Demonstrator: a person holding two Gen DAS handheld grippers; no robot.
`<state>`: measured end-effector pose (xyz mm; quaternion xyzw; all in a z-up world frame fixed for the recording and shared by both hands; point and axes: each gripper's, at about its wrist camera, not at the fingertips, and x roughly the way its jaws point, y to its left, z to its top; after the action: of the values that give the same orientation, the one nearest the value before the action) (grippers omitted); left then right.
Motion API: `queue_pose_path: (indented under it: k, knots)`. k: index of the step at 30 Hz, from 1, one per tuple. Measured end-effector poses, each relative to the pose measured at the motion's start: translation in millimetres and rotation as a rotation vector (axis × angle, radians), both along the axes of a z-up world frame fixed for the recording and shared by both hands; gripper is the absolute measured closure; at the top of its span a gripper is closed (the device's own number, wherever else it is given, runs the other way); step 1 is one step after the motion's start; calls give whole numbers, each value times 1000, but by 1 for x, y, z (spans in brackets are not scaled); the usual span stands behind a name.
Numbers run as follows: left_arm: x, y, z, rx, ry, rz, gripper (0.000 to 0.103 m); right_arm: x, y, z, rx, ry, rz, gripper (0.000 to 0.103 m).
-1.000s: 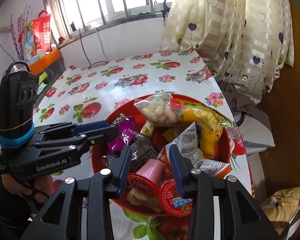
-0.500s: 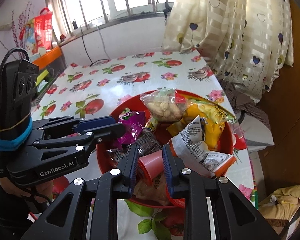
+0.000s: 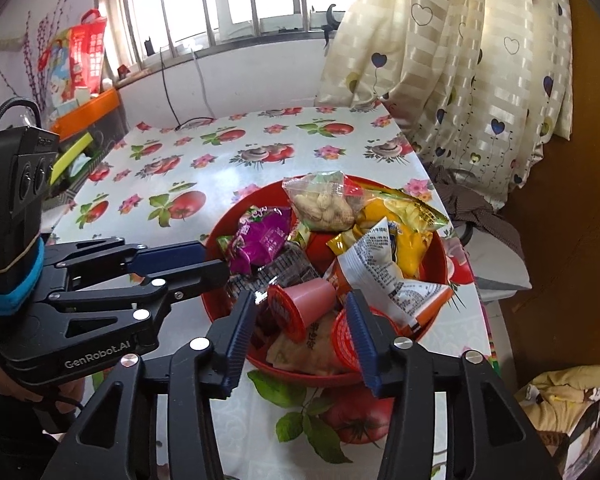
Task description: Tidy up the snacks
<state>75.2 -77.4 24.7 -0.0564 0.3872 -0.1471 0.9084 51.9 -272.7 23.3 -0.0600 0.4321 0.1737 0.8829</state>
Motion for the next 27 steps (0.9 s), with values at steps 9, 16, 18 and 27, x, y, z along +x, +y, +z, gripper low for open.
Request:
queue_pose_path:
  k: [9,16,18,27]
  knots:
    - [-16,-6,-2,16,18,1,63,-23,3,3,-30,-23,-23,54]
    - [-26,-13,-1,30,16,-15,63,-33,2,2,-38,-26,-38,54]
    - [-28,-15,-1,28,17,-18,64,-34,2,2,-41,-26,-40,54]
    - [-27,-15,-5,29,30,-15,63,-33,2,-4,-49,-13,-44,54]
